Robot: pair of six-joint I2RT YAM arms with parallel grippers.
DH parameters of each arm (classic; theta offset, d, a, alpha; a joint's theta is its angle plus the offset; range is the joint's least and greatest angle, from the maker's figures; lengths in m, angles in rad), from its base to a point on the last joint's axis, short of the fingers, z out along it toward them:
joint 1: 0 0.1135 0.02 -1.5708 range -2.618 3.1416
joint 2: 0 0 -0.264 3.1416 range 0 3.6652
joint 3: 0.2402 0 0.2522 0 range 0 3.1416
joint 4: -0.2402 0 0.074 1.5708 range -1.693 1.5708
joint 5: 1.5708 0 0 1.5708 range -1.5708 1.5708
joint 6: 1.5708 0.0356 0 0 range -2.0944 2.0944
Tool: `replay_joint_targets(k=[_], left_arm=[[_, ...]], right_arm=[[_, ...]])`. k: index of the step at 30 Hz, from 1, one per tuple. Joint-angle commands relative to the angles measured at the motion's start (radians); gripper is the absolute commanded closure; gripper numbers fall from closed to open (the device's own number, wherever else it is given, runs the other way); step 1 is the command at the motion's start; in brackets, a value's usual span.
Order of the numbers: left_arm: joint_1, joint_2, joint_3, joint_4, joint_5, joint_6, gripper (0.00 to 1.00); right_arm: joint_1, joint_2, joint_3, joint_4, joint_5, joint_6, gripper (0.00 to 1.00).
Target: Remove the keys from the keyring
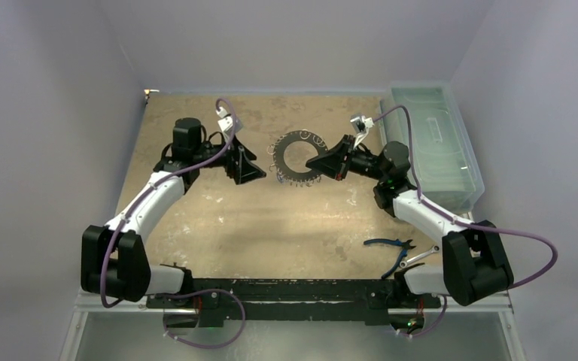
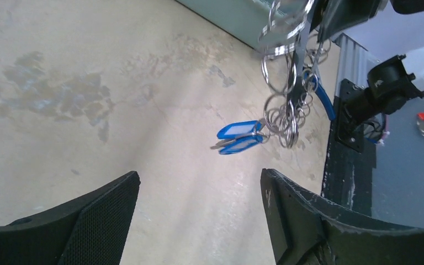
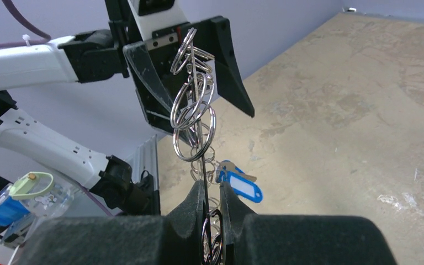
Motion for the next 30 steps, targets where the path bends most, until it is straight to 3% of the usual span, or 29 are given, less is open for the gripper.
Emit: replay_joint_targets(k=[1, 5, 18, 23, 30], left_arm=[[0.003, -0.021, -0.092, 0.236, 0.09, -0.107, 0.21], [-0.023, -0.011, -0.169, 0.392, 0.15, -0.166, 0.22], [-0.144, 0.063, -0.149, 0.336, 0.13, -0.023, 0.27], [-0.152, 0.078, -0.136, 0.338, 0.114, -0.021, 0.42], [-0.153, 0.089, -0.121, 0.374, 0.125, -0.059, 0.76]], right_arm=[[-0.001, -0.023, -0.002, 0.019, 0.023, -0.007, 1.0], [-0.001, -0.027, 0.0, 0.022, 0.016, -0.006, 1.0], [-0.001, -0.01, -0.002, 0.078, -0.031, 0.021, 1.0], [-0.001, -0.011, -0.004, 0.081, -0.033, 0.022, 1.0], [-0.002, -0.002, -0.007, 0.095, -0.042, 0.027, 1.0]])
